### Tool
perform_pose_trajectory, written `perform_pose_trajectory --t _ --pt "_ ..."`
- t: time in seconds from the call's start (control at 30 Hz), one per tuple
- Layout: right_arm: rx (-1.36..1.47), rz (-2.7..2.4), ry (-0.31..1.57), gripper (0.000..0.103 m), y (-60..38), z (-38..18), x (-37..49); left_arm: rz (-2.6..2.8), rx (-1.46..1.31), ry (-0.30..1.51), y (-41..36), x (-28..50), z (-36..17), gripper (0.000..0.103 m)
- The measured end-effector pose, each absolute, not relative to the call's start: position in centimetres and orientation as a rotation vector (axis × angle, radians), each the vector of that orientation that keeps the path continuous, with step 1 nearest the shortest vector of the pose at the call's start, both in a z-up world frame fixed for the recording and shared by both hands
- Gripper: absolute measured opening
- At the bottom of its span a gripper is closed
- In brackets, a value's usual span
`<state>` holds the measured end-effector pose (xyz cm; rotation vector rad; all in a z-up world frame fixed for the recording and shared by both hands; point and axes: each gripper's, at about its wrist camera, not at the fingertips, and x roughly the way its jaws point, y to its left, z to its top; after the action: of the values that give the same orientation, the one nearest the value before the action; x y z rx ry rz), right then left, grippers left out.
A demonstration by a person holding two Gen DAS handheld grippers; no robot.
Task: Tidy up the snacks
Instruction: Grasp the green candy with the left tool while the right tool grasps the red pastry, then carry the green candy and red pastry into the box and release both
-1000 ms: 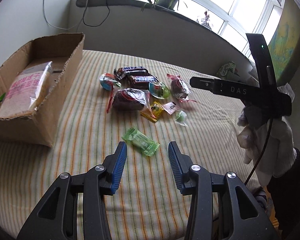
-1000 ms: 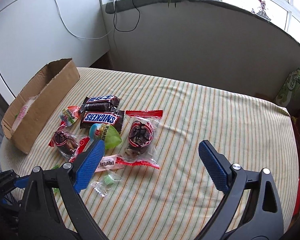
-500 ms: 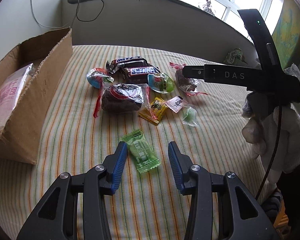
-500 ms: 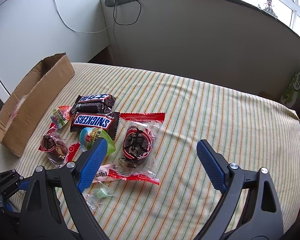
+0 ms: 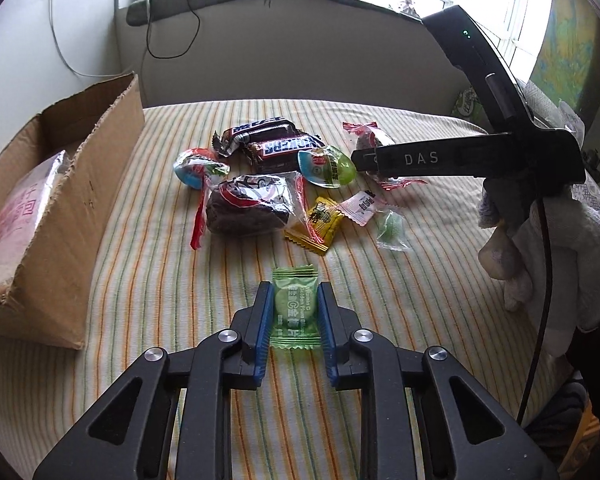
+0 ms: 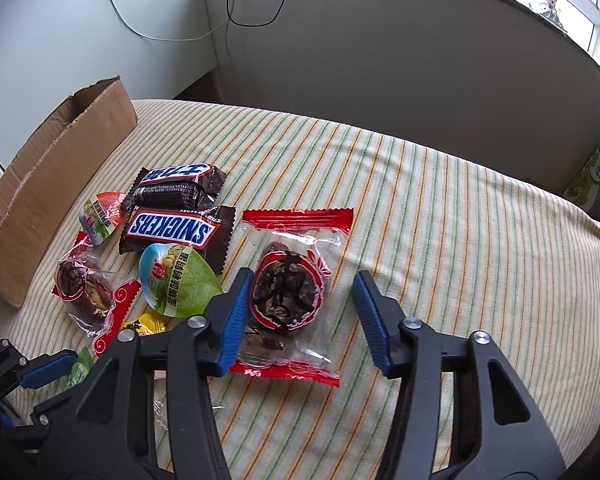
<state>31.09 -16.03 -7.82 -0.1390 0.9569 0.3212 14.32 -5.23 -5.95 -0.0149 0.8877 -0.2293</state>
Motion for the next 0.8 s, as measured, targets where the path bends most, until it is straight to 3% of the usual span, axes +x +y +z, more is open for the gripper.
perform_pose_trajectory --t 0.17,0.8 --pt "-0.126 0.321 0.95 0.036 -16.3 -7.5 30.9 -0.228 -0.009 0.878 -5.3 14.2 -5.9 0.019" --pt "-0.113 0.33 0.903 0.036 -17.5 -4.7 27.7 -0.232 -0.062 0.832 -4.0 13.4 -4.4 0.019"
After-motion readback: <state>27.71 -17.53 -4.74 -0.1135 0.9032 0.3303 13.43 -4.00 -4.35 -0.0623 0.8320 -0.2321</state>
